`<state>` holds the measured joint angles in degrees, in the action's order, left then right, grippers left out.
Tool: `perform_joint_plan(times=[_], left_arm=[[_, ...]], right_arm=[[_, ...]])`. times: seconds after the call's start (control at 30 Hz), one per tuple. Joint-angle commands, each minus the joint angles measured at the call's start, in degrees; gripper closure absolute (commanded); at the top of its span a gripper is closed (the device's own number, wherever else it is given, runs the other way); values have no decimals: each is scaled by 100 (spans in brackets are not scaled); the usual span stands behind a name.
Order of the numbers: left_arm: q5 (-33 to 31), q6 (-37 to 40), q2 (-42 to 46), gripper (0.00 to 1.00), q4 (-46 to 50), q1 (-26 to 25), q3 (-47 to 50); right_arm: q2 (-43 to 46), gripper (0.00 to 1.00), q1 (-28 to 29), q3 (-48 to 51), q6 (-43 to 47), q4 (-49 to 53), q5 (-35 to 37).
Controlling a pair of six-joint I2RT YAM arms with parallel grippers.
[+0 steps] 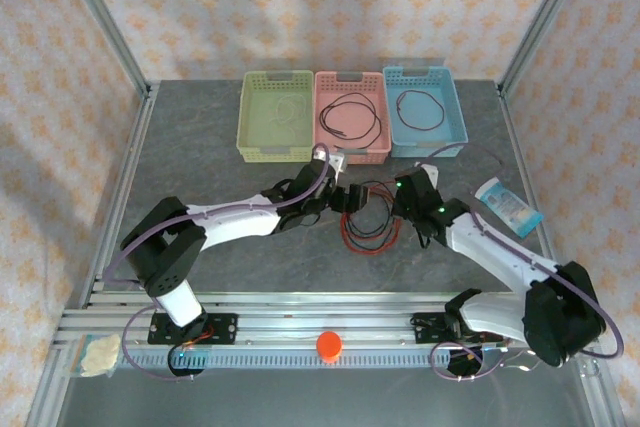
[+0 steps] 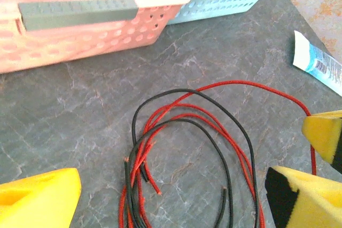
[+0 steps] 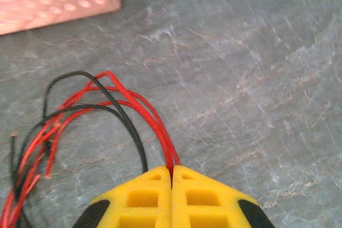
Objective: Untangle the cables
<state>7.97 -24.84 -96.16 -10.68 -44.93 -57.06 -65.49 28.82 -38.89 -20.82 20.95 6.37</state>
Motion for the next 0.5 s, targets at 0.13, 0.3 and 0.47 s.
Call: perform_joint_plan(times=[0.13, 0.3, 0.47], left_arm=[[-191, 855, -365, 9, 461, 63, -750], [-204, 1029, -462, 9, 492, 61, -980], [489, 919, -221, 11, 92, 52, -710]], right_arm=[[614, 100, -7, -151, 761, -203, -421], [946, 100, -1, -151, 684, -309, -556], [923, 100, -5, -352, 73, -205, -545]])
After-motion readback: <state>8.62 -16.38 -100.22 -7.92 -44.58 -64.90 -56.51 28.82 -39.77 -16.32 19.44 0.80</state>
